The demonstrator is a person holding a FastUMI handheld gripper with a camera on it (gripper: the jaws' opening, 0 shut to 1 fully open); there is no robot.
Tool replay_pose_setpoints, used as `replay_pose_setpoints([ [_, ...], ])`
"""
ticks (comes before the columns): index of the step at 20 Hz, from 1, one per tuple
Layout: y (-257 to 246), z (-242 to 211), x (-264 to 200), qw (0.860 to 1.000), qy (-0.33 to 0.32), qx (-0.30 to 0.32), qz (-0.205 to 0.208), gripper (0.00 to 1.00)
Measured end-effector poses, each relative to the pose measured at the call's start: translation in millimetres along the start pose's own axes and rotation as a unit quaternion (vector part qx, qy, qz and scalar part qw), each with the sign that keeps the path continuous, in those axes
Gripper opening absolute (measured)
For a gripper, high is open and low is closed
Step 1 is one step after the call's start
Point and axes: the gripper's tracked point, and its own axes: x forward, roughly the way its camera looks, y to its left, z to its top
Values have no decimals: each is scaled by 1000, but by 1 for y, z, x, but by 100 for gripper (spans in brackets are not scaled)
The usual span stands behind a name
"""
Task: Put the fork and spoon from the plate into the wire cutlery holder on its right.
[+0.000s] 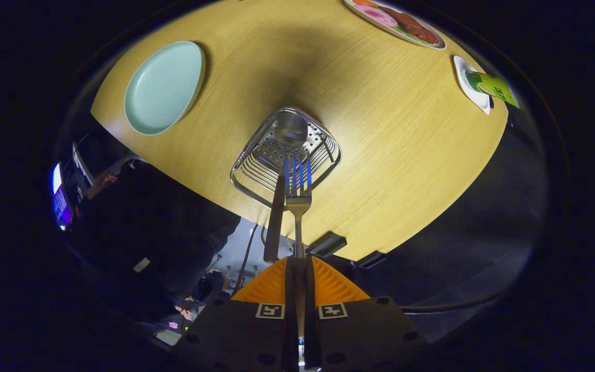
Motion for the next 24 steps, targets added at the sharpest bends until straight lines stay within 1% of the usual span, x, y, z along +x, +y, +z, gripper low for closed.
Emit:
replay_pose_setpoints([
  [3, 1, 12, 6, 999, 32, -10, -5, 9],
  [6, 4, 28, 7, 999, 44, -14, -8, 9],
  [8, 4, 34, 7, 999, 47, -17, -9, 9],
  [10, 3, 39, 7, 999, 42, -22, -12, 13],
  [11, 1, 41, 8, 999, 38, -25, -13, 13],
  [13, 2, 44, 10, 999, 29, -25, -7, 16],
  [14, 1, 46, 11, 999, 20, -26, -6, 24],
  [15, 2, 45, 13, 1000, 9, -25, -5, 26],
  [16, 2, 47, 12, 1000, -6, -23, -4, 33],
  [17, 3, 47, 9, 999, -26, -23, -4, 36],
  [19, 9, 47, 5, 997, -73, -20, 6, 52],
  [20, 13, 46, 3, 995, -100, -14, 10, 65],
  [22, 21, 43, -10, 986, -165, 6, 16, 82],
  [23, 25, 43, -15, 979, -203, 21, 20, 83],
  [24, 29, 42, -25, 969, -241, 40, 27, 87],
])
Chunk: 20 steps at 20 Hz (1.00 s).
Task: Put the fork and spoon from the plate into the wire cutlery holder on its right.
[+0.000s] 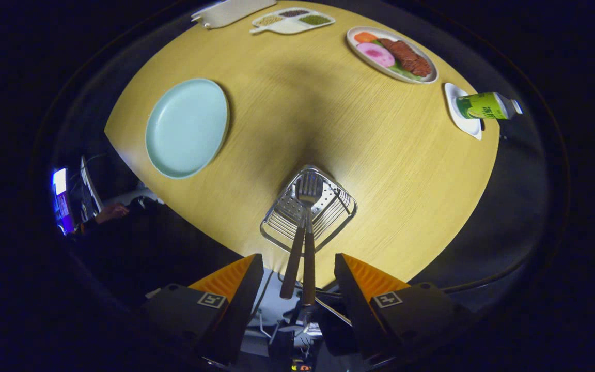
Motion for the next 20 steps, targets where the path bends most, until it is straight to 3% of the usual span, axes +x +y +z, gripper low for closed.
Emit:
replay_pose_setpoints([
  [2, 6, 4, -17, 996, -80, 45, 5, 100],
  [5, 0, 19, -47, 971, -209, 113, -23, 98],
  [8, -15, 28, -88, 929, -325, 165, -64, 98],
  [12, -33, 34, -150, 859, -458, 186, -131, 98],
  [18, -38, 25, -216, 768, -586, 178, -187, 98],
  [20, -34, 16, -234, 749, -609, 170, -198, 98],
])
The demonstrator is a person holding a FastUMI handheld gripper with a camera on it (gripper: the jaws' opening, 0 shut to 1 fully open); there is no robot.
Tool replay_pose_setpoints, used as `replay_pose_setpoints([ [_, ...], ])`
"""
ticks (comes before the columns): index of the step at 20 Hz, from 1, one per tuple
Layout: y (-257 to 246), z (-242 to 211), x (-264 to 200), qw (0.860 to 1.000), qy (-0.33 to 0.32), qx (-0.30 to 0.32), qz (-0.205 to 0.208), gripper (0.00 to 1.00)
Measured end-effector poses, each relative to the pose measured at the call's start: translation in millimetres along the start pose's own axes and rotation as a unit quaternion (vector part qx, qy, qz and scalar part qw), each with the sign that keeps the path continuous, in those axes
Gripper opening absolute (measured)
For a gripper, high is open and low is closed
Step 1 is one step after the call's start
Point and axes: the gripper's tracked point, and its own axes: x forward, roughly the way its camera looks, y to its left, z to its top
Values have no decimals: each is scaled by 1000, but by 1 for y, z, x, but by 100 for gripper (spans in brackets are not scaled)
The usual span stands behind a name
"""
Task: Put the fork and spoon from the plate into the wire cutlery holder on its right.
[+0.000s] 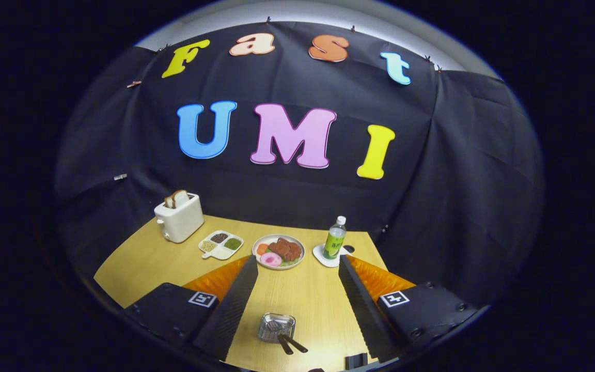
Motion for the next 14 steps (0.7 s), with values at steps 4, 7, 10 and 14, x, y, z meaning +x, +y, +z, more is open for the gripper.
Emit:
replay_pose_setpoints([
  [4, 3, 10, -7, 1000, -19, 5, 4, 98],
  [7, 4, 13, -2, 1000, -19, 14, 8, 98],
  [10, 0, 16, 2, 1000, -22, 8, 8, 98],
  [14, -4, 20, 4, 1000, -27, -1, 9, 98],
])
